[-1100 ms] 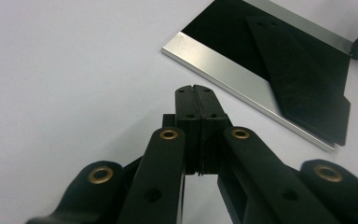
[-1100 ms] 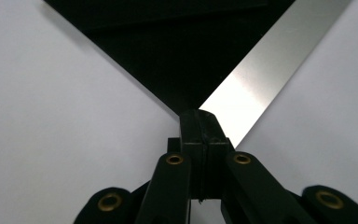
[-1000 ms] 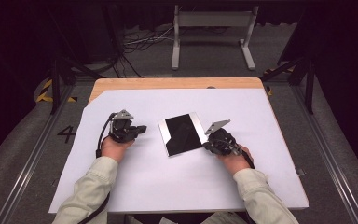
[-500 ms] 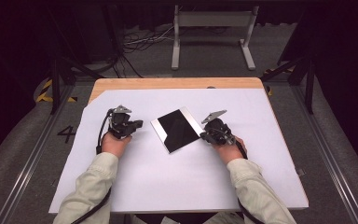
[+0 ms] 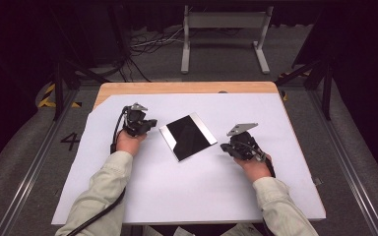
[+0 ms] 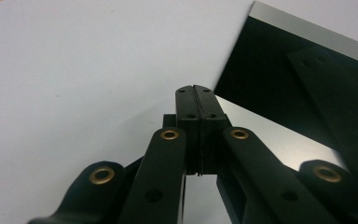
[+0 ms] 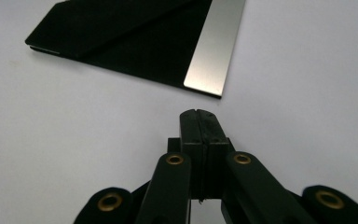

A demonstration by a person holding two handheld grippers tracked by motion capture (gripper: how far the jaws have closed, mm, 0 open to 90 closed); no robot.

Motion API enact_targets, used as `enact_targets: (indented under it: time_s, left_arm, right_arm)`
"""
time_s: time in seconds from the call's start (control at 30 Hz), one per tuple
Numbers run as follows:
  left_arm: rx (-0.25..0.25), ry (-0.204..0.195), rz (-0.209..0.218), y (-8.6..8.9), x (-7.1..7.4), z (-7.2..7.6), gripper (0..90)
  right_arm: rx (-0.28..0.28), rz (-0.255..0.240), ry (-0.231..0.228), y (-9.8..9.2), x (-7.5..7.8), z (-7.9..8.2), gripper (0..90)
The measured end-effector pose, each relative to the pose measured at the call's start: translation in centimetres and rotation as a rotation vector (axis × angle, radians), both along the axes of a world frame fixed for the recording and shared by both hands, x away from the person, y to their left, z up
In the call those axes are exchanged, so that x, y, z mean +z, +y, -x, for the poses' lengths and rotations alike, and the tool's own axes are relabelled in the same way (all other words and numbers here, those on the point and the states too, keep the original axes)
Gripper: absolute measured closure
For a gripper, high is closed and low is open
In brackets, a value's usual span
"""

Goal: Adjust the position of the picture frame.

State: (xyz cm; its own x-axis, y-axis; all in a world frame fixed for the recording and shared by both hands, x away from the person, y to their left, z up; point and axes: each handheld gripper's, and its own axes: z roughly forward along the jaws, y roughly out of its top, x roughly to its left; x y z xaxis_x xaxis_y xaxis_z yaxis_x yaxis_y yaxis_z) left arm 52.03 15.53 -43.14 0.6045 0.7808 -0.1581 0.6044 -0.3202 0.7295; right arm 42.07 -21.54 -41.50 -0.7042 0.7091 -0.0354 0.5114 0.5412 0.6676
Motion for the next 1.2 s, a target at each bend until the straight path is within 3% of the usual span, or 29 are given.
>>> enact_targets:
  time_s: [0.17, 0.3, 0.47, 0.6, 0.7, 0.9, 1.07, 1.2]
  left_arm:
    - [0.000, 0.054, -0.033, -0.5, -1.1, -1.3, 90.0]
    - [-0.013, 0.050, -0.022, -0.7, -1.4, -1.5, 90.0]
    - [-0.050, 0.028, -0.069, -1.7, -1.5, -1.6, 90.0]
    - [-0.050, 0.035, -0.067, -1.7, -1.4, -1.6, 90.0]
    - [-0.098, 0.078, -0.046, -1.6, -1.4, -1.6, 90.0]
    - [-0.198, 0.100, -0.088, -2.6, -1.0, -0.9, 90.0]
    - [-0.278, 0.134, -0.083, -3.1, -0.8, 0.2, 90.0]
    - [-0.299, 0.153, -0.078, -3.4, -0.8, 0.8, 90.0]
  right_arm:
    - [-0.016, -0.009, 0.009, -1.1, -0.3, 0.4, 90.0]
    - [-0.026, -0.015, 0.008, -1.6, -0.1, 0.7, 90.0]
    - [-0.030, -0.030, -0.006, -2.0, 0.3, 1.2, 90.0]
    - [-0.038, -0.035, -0.007, -2.4, 0.5, 1.5, 90.0]
    - [-0.047, -0.044, -0.011, -2.9, 0.5, 1.5, 90.0]
    - [-0.077, -0.067, -0.014, -4.1, 0.7, 1.7, 90.0]
    - [-0.089, -0.075, -0.016, -5.0, 0.8, 1.6, 90.0]
    - [-0.093, -0.081, -0.010, -5.1, 0.7, 1.6, 90.0]
